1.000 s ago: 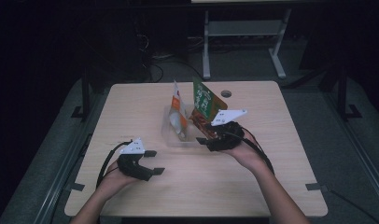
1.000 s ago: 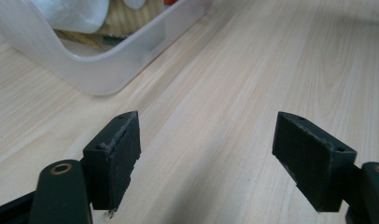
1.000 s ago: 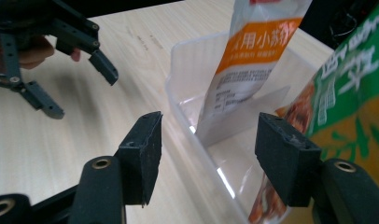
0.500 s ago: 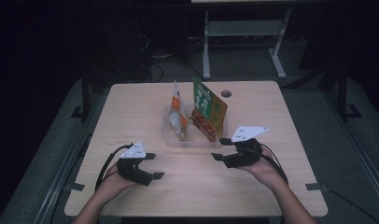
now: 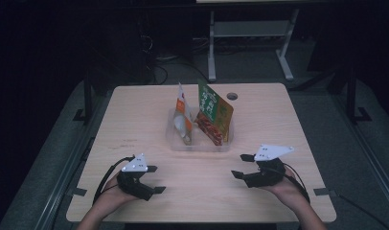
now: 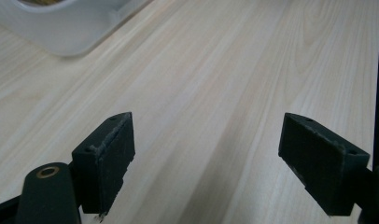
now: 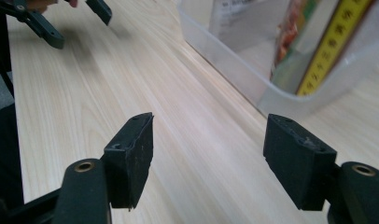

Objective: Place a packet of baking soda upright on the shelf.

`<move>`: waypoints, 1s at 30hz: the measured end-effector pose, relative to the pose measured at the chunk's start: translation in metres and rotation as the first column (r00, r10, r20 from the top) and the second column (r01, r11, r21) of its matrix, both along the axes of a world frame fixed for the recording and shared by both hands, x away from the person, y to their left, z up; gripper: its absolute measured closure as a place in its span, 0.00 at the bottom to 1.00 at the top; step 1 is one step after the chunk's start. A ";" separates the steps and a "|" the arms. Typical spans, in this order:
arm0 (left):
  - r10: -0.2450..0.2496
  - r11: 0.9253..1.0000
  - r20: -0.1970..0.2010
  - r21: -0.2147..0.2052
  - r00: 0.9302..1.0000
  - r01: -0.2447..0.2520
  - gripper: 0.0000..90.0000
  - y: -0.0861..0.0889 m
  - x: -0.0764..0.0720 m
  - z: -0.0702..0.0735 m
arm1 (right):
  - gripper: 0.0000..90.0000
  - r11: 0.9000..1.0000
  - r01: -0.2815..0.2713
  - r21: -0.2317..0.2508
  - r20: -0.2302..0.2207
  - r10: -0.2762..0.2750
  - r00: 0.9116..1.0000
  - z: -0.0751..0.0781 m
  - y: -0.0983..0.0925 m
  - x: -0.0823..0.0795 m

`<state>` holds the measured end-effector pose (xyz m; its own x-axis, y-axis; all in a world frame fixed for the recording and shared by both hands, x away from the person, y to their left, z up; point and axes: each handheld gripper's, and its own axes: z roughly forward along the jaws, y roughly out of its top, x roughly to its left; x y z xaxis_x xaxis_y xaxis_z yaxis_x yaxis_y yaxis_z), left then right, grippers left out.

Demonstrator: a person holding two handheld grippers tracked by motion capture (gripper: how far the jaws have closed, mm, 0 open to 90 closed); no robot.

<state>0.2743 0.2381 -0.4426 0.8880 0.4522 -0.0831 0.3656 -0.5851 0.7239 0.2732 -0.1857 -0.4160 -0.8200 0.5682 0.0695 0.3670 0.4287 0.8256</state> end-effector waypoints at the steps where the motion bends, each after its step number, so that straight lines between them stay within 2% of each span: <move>1: 0.002 1.000 -0.001 0.003 1.000 -0.002 0.20 0.000 -0.001 0.000 | 0.36 1.000 0.007 -0.002 -0.003 -0.007 1.000 -0.002 -0.003 -0.001; 9: -0.012 0.999 0.000 0.044 1.000 0.012 0.20 0.008 -0.005 -0.008 | 0.36 0.998 0.060 -0.015 -0.032 -0.061 0.998 -0.017 -0.026 -0.011; 12: -0.030 0.999 -0.006 0.033 1.000 0.030 0.21 0.010 -0.004 -0.011 | 0.36 0.998 0.067 -0.023 -0.055 -0.068 0.996 -0.023 -0.029 -0.010; 16: -0.055 0.997 -0.004 0.049 0.998 0.055 0.21 0.010 -0.001 -0.014 | 0.36 0.998 0.044 -0.045 -0.071 -0.047 0.996 -0.028 -0.027 -0.005; 25: -0.064 0.996 -0.015 0.067 0.998 0.065 0.21 0.010 0.002 -0.019 | 0.36 0.992 0.017 -0.122 -0.077 -0.027 0.997 -0.037 -0.021 -0.001; 30: -0.059 0.996 -0.017 0.067 0.998 0.060 0.21 0.010 0.002 -0.019 | 0.35 0.993 0.011 -0.120 -0.082 -0.021 0.996 -0.038 -0.020 -0.001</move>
<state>0.2766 0.2485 -0.4620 0.9123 0.4039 -0.0671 0.3392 -0.6536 0.6766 0.2717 -0.2057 -0.4535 -0.8051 0.5893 0.0677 0.4397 0.5163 0.7349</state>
